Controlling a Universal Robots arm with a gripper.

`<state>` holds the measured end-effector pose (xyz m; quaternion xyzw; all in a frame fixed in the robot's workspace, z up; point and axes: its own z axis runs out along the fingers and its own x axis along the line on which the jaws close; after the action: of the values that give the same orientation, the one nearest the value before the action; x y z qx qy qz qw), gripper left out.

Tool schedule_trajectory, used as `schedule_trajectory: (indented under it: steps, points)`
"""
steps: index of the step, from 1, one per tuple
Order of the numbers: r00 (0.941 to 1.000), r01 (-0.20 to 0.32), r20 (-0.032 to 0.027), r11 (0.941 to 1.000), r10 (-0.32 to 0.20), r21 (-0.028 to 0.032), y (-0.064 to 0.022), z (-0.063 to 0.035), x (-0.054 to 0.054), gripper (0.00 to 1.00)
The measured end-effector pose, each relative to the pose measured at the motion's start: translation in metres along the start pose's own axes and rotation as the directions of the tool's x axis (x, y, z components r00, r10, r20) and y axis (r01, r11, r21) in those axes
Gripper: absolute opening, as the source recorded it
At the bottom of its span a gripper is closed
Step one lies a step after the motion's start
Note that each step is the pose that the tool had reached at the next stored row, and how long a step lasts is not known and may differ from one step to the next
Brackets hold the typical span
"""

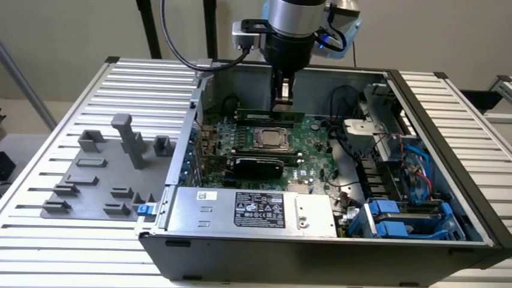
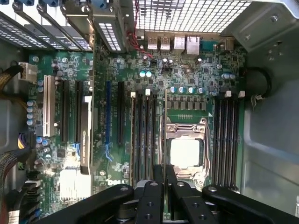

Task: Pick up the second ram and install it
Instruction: 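Insert the second ram into the second slot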

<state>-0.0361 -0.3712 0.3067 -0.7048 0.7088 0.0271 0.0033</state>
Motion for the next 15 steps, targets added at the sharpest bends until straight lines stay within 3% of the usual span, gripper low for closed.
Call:
schedule_trajectory:
  steps: [15]
  points:
    - [0.9999,-0.016,0.0004,0.9999,0.016,0.0007,-0.0009,0.0271,0.002,0.00]
